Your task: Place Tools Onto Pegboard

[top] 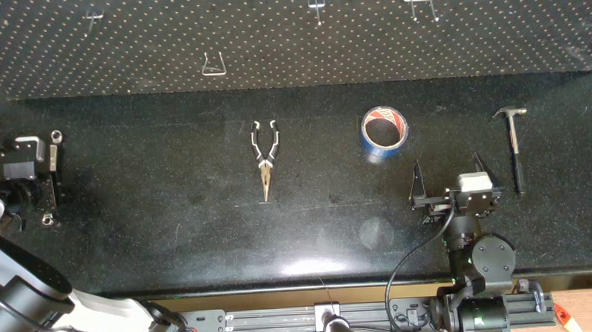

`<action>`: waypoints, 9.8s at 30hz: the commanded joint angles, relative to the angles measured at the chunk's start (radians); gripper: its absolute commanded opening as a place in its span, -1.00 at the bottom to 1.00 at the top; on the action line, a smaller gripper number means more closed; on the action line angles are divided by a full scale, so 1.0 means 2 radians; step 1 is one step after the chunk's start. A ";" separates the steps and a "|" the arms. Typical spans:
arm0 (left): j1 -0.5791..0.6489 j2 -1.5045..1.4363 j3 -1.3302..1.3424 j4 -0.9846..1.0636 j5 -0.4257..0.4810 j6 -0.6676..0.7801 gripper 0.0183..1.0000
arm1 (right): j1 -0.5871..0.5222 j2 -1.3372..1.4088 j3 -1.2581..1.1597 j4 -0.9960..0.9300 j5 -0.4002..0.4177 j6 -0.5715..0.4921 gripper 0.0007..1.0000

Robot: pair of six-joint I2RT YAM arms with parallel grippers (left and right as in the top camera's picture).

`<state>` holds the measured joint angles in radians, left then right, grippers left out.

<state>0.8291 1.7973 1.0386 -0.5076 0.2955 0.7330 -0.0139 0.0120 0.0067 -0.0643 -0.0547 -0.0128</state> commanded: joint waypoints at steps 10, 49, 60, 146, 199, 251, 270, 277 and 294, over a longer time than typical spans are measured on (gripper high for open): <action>0.001 0.013 0.008 0.000 -0.004 -0.002 -0.48 | -0.003 -0.005 -0.001 -0.003 -0.003 0.006 0.98; 0.001 0.013 0.008 0.000 -0.004 -0.002 -0.77 | -0.003 -0.005 -0.001 -0.003 -0.003 0.006 0.98; 0.001 0.013 0.008 0.000 -0.004 -0.002 -0.79 | -0.003 -0.005 -0.001 -0.003 -0.003 0.006 0.98; -0.101 -0.391 0.008 -0.040 -0.020 -0.102 -0.99 | -0.003 -0.005 -0.001 -0.003 -0.003 0.006 0.98; -0.257 -0.379 -0.082 0.078 -0.019 -0.247 -0.98 | -0.003 -0.005 -0.001 -0.003 -0.003 0.006 0.98; -0.258 -0.330 -0.114 0.159 -0.041 -0.246 -0.98 | -0.003 -0.005 -0.001 -0.003 -0.003 0.006 0.98; -0.258 -0.298 -0.114 0.185 -0.037 -0.245 -0.98 | -0.003 -0.005 -0.001 -0.003 -0.003 0.006 0.98; -0.258 -0.283 -0.115 0.200 -0.031 -0.245 -0.98 | -0.003 -0.005 -0.001 -0.003 -0.003 0.006 0.98; -0.259 -0.297 -0.115 0.209 -0.007 -0.245 0.99 | -0.003 -0.005 -0.001 -0.003 -0.003 0.006 0.98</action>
<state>0.3130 1.2461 0.8116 -0.0891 0.2630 0.2405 -0.0139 0.0120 0.0067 -0.0643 -0.0547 -0.0128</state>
